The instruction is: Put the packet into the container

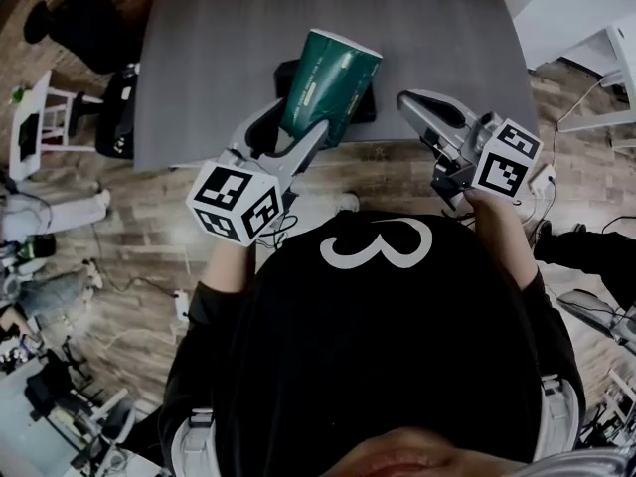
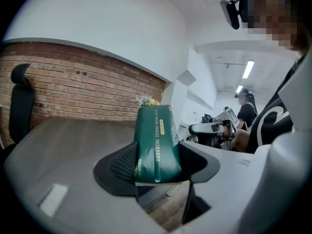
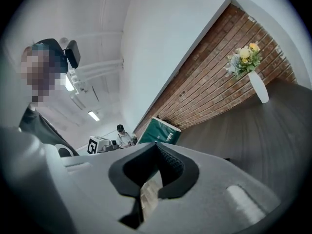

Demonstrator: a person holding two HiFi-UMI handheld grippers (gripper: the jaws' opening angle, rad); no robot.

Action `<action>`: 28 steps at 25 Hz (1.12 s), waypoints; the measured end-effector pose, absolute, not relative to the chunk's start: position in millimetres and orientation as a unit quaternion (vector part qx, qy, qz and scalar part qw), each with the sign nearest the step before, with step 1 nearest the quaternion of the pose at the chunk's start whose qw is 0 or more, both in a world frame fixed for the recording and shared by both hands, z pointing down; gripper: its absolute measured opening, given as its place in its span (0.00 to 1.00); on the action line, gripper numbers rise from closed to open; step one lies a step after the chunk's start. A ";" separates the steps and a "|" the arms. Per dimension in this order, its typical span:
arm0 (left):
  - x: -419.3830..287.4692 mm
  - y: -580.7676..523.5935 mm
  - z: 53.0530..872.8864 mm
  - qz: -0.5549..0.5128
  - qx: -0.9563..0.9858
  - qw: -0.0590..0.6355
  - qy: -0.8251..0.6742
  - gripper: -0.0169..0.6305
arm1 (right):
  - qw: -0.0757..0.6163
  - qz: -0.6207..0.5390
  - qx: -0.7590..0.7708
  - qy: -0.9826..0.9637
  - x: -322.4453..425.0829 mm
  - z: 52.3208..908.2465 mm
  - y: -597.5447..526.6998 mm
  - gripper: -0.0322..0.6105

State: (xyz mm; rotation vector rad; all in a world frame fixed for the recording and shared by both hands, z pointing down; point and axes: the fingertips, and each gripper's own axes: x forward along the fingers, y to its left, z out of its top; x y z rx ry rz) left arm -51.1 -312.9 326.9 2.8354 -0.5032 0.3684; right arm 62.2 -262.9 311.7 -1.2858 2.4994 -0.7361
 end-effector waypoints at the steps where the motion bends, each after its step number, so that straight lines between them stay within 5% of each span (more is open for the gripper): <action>1: -48.4 -316.6 328.2 0.134 0.971 0.110 -0.164 0.47 | 0.120 -0.252 -0.446 0.850 64.6 313.4 -263.7 0.05; 16: -25.9 -348.9 379.3 0.267 0.961 -0.068 0.012 0.47 | 0.140 -0.280 -0.529 0.789 90.2 345.4 -263.9 0.05; 28: -9.9 -366.3 411.0 0.309 0.934 -0.143 0.111 0.47 | 0.154 -0.305 -0.557 0.757 107.7 369.9 -263.7 0.05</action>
